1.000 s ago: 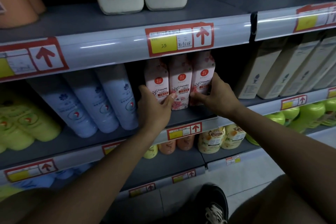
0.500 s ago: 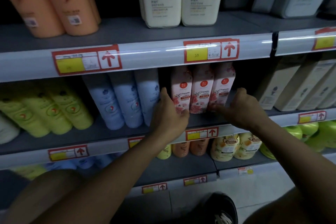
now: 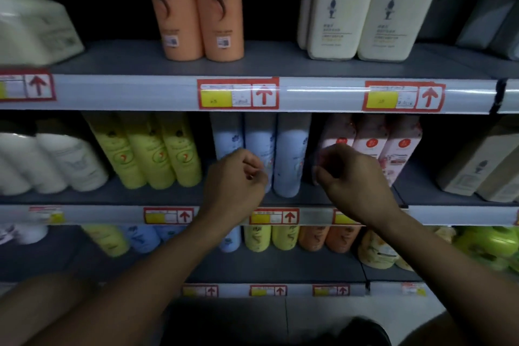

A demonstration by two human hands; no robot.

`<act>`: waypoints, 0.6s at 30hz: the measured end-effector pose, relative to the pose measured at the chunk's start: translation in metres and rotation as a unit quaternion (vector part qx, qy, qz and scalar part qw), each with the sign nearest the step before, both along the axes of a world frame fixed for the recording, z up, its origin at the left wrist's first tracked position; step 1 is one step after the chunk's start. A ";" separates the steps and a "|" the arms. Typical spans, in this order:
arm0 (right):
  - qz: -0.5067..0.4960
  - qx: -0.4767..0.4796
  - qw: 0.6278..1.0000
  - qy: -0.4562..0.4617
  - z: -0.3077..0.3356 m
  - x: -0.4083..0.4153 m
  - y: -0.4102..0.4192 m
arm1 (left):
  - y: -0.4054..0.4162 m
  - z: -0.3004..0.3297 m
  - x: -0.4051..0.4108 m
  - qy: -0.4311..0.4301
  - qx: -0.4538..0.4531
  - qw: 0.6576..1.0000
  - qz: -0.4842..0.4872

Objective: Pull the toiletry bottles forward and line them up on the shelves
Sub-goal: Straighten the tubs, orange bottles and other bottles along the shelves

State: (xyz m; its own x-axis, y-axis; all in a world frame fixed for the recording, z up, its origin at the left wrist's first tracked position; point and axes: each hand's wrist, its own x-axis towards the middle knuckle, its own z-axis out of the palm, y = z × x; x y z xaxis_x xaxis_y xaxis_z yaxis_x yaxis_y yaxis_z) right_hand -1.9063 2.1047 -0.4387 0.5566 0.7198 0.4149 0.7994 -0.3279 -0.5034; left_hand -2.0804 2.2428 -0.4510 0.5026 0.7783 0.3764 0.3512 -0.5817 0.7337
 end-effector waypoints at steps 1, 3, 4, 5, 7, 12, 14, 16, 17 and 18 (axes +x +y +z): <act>0.003 0.028 1.000 -0.009 0.001 -0.006 0.006 | 0.006 0.002 -0.008 -0.012 0.026 0.999 0.016; 0.014 0.093 0.995 -0.024 0.008 -0.012 0.017 | 0.016 0.005 -0.025 -0.039 0.082 0.995 0.028; 0.010 0.123 0.992 -0.040 0.013 -0.013 0.022 | 0.020 0.008 -0.032 -0.054 0.116 0.991 0.028; -0.001 0.145 0.988 -0.060 0.016 -0.014 0.026 | 0.025 0.012 -0.037 -0.060 0.153 0.986 0.031; -0.025 0.165 0.982 -0.094 0.024 -0.015 0.034 | 0.033 0.019 -0.040 -0.047 0.229 0.971 0.048; -0.004 0.157 0.985 -0.072 0.031 -0.012 0.051 | 0.044 0.030 -0.025 -0.004 0.300 0.954 0.030; 0.004 0.130 0.990 -0.049 0.031 -0.008 0.057 | 0.047 0.033 -0.013 0.021 0.298 0.954 0.018; 0.013 0.118 0.992 -0.032 0.031 -0.005 0.060 | 0.051 0.035 0.000 0.049 0.293 0.955 0.009; 0.014 0.118 0.993 -0.027 0.030 -0.005 0.060 | 0.052 0.035 0.006 0.052 0.286 0.957 0.007; 0.014 0.122 0.992 -0.024 0.031 -0.004 0.060 | 0.054 0.035 0.010 0.049 0.279 0.959 0.008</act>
State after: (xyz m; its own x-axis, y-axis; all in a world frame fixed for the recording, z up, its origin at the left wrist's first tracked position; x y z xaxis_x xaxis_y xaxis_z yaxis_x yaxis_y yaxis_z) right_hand -1.9100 2.1647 -0.4080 0.5132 0.6099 0.6039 0.8312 -0.1777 -0.5269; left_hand -2.0699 2.2963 -0.4161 0.5466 0.4775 0.6879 0.4140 -0.8681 0.2737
